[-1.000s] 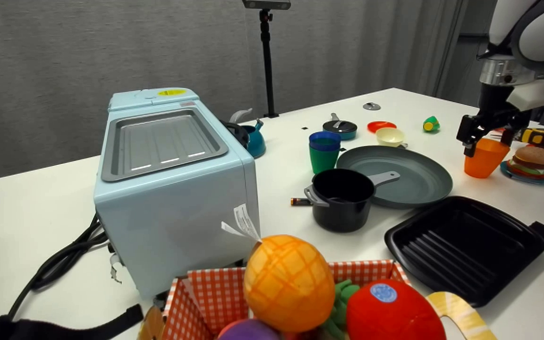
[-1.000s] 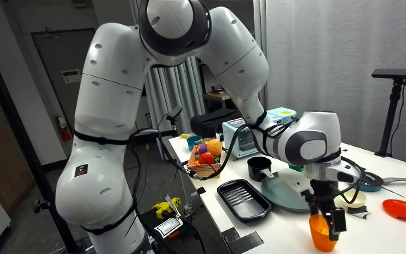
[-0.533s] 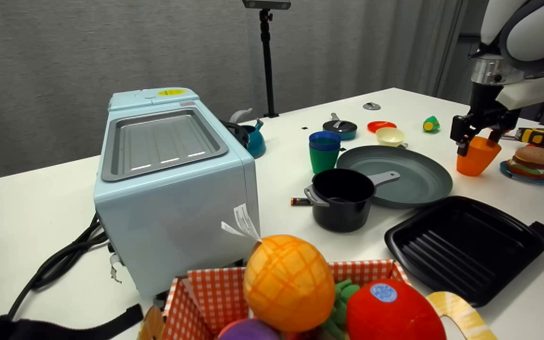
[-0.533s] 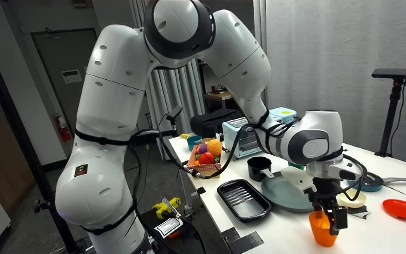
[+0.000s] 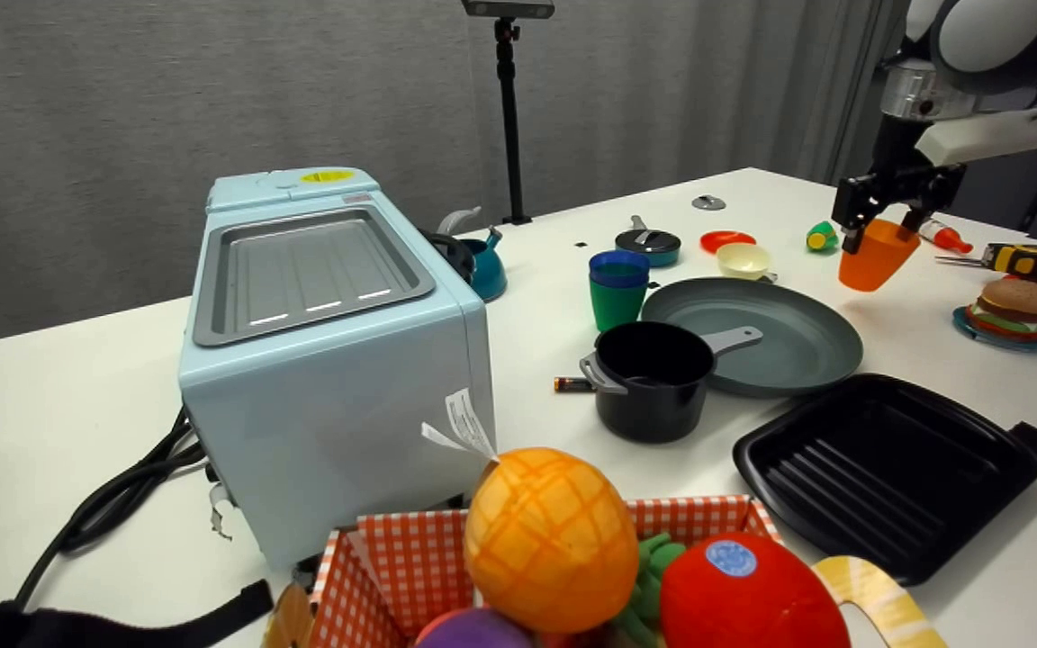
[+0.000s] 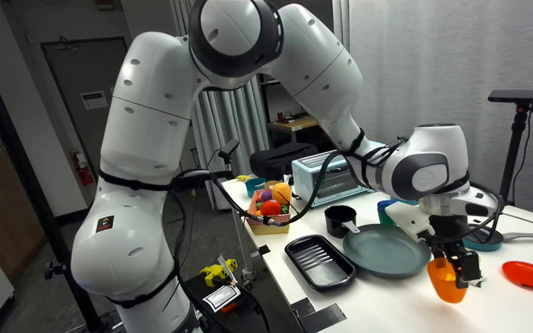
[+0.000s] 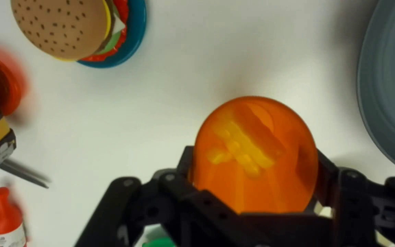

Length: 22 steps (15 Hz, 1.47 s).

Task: Put the yellow thing in the orange cup then put pour its contents on the plate

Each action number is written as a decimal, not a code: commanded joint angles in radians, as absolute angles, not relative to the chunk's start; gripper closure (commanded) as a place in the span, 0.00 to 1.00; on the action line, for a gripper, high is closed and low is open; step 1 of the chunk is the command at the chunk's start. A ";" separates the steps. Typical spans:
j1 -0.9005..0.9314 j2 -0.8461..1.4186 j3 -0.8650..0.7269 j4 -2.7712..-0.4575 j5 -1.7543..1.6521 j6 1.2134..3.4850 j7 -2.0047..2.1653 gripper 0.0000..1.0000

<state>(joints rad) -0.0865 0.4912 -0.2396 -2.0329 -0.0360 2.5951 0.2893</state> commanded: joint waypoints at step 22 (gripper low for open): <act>-0.063 0.555 -0.021 -1.796 0.008 2.477 0.084 0.48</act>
<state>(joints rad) -0.0590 0.5389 -0.0262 -1.8374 -0.0167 2.5211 0.1321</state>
